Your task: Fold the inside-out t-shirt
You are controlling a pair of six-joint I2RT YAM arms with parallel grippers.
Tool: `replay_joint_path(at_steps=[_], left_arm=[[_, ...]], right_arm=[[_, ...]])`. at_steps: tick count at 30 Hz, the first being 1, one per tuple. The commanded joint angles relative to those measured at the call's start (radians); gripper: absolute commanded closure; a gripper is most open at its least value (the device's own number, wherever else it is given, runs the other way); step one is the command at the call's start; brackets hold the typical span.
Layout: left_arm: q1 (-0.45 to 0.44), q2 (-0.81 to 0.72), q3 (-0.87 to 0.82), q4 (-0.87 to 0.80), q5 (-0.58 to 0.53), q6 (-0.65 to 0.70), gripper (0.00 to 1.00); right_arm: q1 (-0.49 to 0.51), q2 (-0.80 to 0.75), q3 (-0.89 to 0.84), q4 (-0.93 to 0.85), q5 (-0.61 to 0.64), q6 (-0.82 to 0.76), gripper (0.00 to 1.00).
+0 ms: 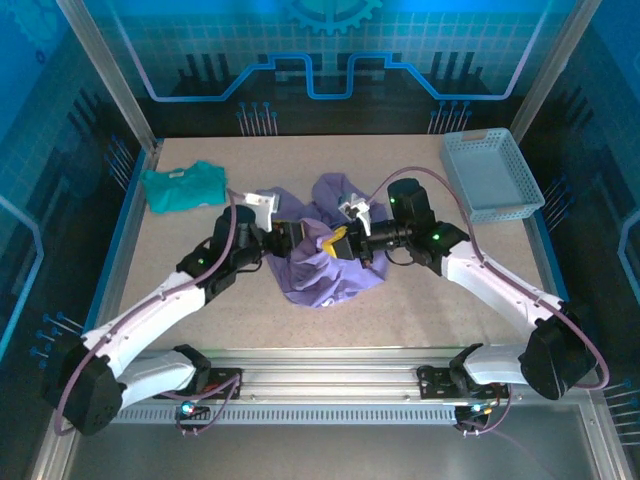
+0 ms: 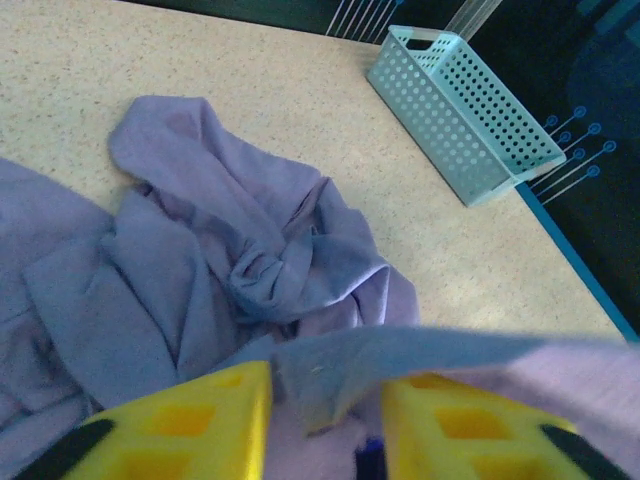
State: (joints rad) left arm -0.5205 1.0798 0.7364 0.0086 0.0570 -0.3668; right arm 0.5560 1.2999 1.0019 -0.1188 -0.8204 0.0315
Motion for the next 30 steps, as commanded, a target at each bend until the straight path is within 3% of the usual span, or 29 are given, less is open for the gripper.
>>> replay_joint_path(at_steps=[1,10,14,17,19,25,26,30], left_arm=[[0.006,-0.078,-0.086,0.106,0.008,0.031,0.60],[0.006,0.001,-0.054,0.033,0.135,-0.081,0.41],[0.006,0.055,0.005,-0.094,0.081,-0.111,0.39],[0.007,0.046,-0.022,-0.074,0.104,-0.161,0.39],[0.007,0.043,-0.041,-0.035,0.162,-0.199,0.50],[0.032,0.011,-0.110,0.233,0.352,-0.285,0.96],[0.038,-0.009,-0.131,0.291,0.378,-0.288,1.00],[0.045,-0.093,-0.208,0.567,0.488,-0.290,1.00]], right_arm=[[-0.023,-0.004,0.033,-0.048,-0.069,-0.057,1.00],[-0.030,-0.006,0.027,-0.041,-0.047,-0.050,1.00],[-0.030,-0.022,0.020,-0.050,-0.018,-0.059,1.00],[-0.033,-0.041,0.013,-0.056,0.019,-0.062,1.00],[-0.035,-0.048,0.006,-0.048,0.033,-0.055,1.00],[-0.037,-0.069,-0.036,-0.028,0.152,0.016,1.00],[-0.041,-0.074,-0.040,-0.038,0.195,0.037,1.00],[-0.050,-0.093,-0.060,-0.079,0.309,0.108,0.99]])
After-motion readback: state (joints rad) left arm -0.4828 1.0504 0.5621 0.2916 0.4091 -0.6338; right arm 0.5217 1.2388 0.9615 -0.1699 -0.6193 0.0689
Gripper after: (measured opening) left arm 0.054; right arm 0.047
